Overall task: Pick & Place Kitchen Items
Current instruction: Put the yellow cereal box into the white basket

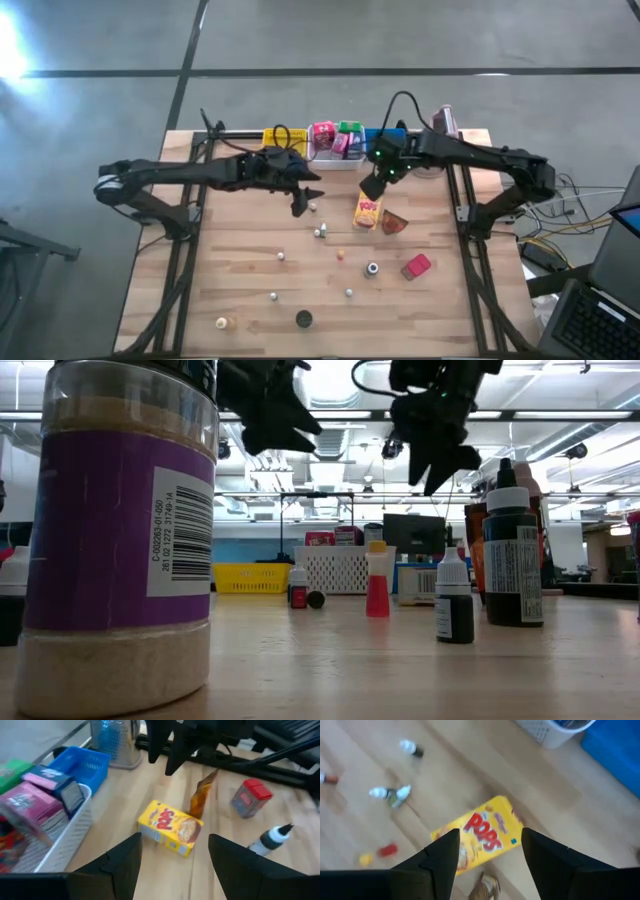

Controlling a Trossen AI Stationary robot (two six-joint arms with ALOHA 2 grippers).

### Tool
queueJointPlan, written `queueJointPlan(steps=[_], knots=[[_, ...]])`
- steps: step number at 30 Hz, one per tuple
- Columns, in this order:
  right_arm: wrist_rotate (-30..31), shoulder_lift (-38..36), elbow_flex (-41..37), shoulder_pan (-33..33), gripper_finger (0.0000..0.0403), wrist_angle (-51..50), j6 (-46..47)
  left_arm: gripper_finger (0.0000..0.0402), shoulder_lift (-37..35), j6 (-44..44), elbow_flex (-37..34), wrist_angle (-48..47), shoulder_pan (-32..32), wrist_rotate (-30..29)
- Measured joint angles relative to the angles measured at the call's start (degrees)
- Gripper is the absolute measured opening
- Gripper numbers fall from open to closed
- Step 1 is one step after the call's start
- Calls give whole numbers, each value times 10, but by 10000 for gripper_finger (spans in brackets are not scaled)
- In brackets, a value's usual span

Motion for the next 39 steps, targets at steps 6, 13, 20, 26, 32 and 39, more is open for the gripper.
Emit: queueJointPlan(steps=[6,13,20,26,32,39], knots=[[2,10,16,1,243,-48,22,234,-34,2,-18,-13,0,-10],[13,11,12,-2,297,-71,125,234,-48,13,-27,-14,0,-11],[-2,38,13,-2,345,-51,217,234,-54,30,-27,-43,0,-11],[-2,80,13,-1,365,-14,312,234,-71,51,-27,-76,0,-22],[-15,126,13,-1,357,-14,385,233,-113,68,-30,-99,0,-51],[-53,164,13,-8,348,-14,435,234,-172,74,-74,-95,0,-59]])
